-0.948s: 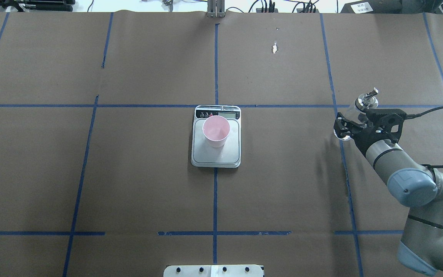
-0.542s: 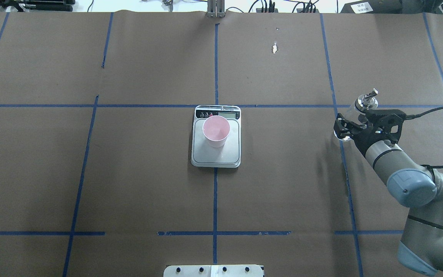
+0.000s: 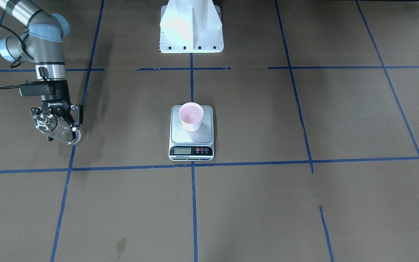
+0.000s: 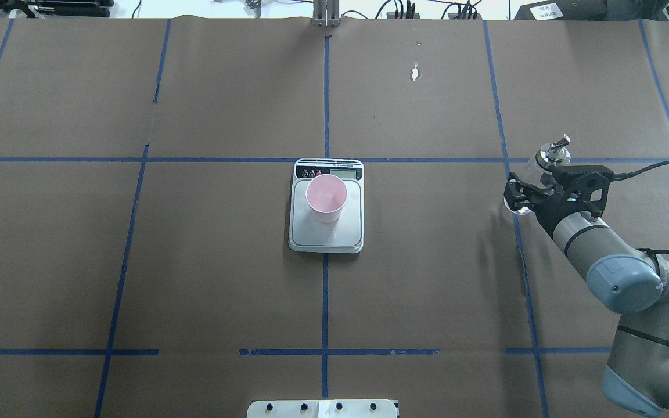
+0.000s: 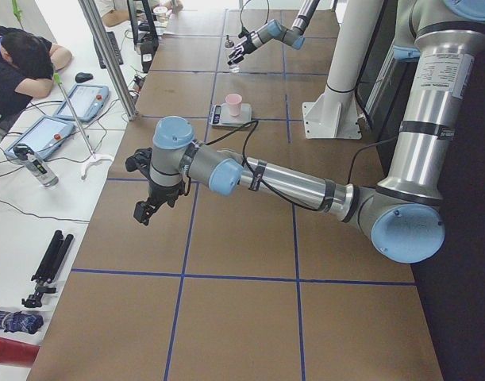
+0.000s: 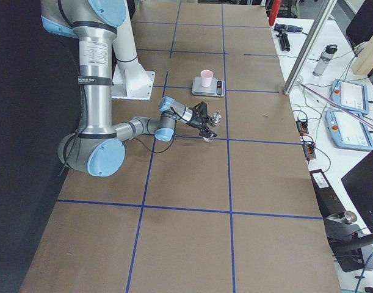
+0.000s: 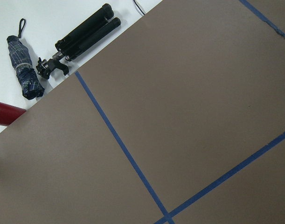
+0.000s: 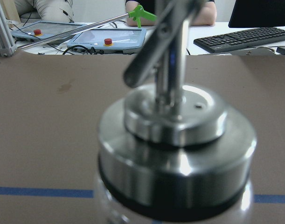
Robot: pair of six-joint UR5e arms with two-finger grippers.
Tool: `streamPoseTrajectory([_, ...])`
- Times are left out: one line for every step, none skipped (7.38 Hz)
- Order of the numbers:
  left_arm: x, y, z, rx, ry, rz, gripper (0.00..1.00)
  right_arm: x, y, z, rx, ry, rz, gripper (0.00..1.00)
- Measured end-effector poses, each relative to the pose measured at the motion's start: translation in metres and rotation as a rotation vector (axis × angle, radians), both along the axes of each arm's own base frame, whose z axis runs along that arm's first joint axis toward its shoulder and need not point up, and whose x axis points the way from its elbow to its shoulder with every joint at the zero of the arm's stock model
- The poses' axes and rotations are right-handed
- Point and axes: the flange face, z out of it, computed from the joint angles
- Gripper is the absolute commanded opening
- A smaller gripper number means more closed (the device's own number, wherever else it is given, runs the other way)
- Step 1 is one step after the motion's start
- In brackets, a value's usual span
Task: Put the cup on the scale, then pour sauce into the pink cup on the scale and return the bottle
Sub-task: 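Lower the glass bottle onto the table with the right gripper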
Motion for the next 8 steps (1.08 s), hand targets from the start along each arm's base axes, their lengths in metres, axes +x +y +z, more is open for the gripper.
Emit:
streamPoseTrajectory([0.0,-0.0004,-0.0007,0.001,0.0,0.0,1.0,0.0005,0.0002,0.001,0.0,0.004,-0.001,0.84])
streamPoseTrajectory([0.0,-0.0007,-0.0011,0.002,0.0,0.0,1.0,0.0007,0.0003,0.0014,0.0,0.006,-0.001,0.85])
streamPoseTrajectory([0.0001,-0.0012,-0.0016,0.002,0.0,0.0,1.0,0.0012,0.0003,0.002,0.0,0.009,-0.001,0.92])
streamPoseTrajectory([0.0001,-0.0017,-0.002,0.002,0.0,0.0,1.0,0.0013,0.0002,0.0025,0.001,0.013,-0.001,1.0])
streamPoseTrajectory([0.0001,-0.0019,-0.0022,0.003,0.0,0.0,1.0,0.0011,0.0002,0.0025,0.001,0.015,-0.002,1.0])
streamPoseTrajectory([0.0001,-0.002,-0.0023,0.003,0.0,0.0,1.0,0.0012,0.0003,0.002,0.002,0.015,-0.002,1.0])
streamPoseTrajectory([0.0001,-0.002,-0.0025,0.003,0.0,0.0,1.0,0.0016,0.0005,0.0017,0.003,0.015,-0.001,1.0])
streamPoseTrajectory([0.0001,-0.002,-0.0026,0.003,0.0,0.0,1.0,0.0019,0.0008,0.0014,0.004,0.015,0.0,1.0])
